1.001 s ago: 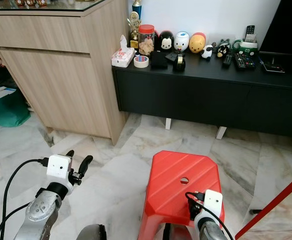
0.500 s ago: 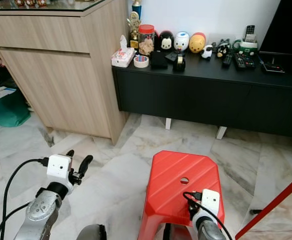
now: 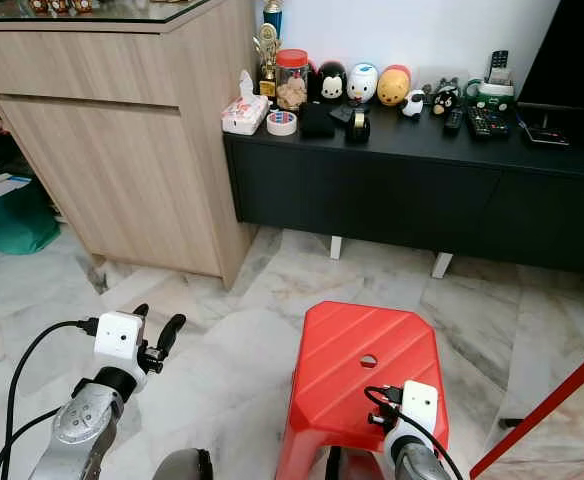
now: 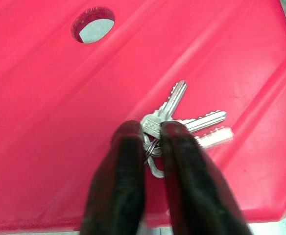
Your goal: Hang keys on a hook
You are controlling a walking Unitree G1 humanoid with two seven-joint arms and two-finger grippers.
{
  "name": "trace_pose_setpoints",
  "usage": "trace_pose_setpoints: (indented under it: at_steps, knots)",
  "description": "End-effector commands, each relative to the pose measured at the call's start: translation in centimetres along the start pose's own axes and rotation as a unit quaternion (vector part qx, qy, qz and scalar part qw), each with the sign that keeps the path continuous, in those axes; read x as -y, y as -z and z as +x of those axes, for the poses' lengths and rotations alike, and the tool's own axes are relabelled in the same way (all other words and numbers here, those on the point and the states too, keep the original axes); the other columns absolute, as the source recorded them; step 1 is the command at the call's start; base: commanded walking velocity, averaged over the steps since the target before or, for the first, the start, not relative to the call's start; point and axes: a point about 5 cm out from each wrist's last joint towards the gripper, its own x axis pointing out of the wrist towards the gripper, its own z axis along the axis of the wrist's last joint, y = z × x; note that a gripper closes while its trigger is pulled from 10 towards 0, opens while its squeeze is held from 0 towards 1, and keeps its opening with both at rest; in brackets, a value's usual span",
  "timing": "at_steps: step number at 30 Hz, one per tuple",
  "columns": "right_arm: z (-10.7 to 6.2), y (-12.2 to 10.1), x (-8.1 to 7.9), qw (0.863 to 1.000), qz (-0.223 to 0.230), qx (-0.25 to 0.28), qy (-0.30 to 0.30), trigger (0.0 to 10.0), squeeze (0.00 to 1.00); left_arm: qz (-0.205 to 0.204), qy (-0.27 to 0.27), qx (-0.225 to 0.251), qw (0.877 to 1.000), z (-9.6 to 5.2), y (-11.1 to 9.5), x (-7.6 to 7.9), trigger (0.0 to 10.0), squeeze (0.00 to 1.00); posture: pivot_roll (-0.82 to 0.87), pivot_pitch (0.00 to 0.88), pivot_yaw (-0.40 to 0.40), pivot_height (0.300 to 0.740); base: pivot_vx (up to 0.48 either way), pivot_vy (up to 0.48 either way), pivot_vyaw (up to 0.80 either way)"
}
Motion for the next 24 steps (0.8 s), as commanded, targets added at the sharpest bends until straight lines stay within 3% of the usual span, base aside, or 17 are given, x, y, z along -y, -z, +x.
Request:
trace_pose_setpoints:
  at_steps: [1,15,24]
  knots:
    - [0.0,0.3,0.1,1.000,-0.001,-0.009,0.001,0.0,0.00,0.006,-0.002,0.007,1.000,0.3,-0.3,-0.4,10.0,0.00,0.04,0.000,-0.014,0.618,0.000,0.000,0.00]
    - [0.2,-0.1,-0.1,1.000,-0.007,-0.005,-0.001,0.0,0.00,0.007,-0.006,0.008,1.000,0.4,-0.3,-0.6,10.0,0.00,0.05,0.000,-0.016,0.618,0.000,0.000,0.00]
    - [0.5,-3.1,0.0,0.998,-0.020,0.057,-0.011,0.0,0.00,0.008,-0.013,0.013,1.000,0.7,-0.5,-0.8,10.0,0.00,0.05,0.000,-0.020,0.618,0.000,0.000,0.00]
